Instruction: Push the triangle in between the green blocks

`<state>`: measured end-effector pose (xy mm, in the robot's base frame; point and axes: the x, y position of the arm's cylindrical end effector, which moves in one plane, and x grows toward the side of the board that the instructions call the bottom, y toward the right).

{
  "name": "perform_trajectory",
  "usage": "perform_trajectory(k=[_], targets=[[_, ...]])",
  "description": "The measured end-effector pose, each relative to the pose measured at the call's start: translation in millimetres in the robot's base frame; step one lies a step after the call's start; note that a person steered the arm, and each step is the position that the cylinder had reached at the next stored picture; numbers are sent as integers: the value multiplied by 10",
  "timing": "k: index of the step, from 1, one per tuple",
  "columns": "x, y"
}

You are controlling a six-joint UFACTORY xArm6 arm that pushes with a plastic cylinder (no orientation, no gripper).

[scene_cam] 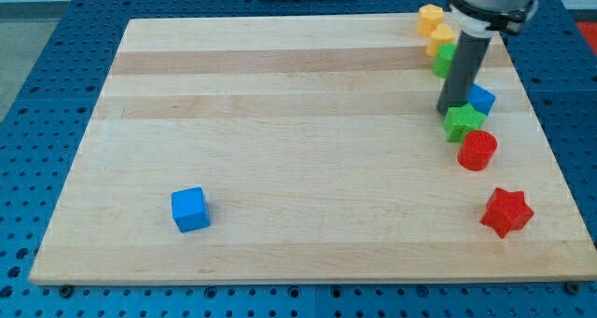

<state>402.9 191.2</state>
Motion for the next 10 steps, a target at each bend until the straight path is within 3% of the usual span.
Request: perform_trajectory(k=[1,2,4,5,6,7,8,10], targets=[[-65,-6],[-503,-190],[-168,677],[-167,907],[141,1108],[269,870],[-100,635],[-370,565]])
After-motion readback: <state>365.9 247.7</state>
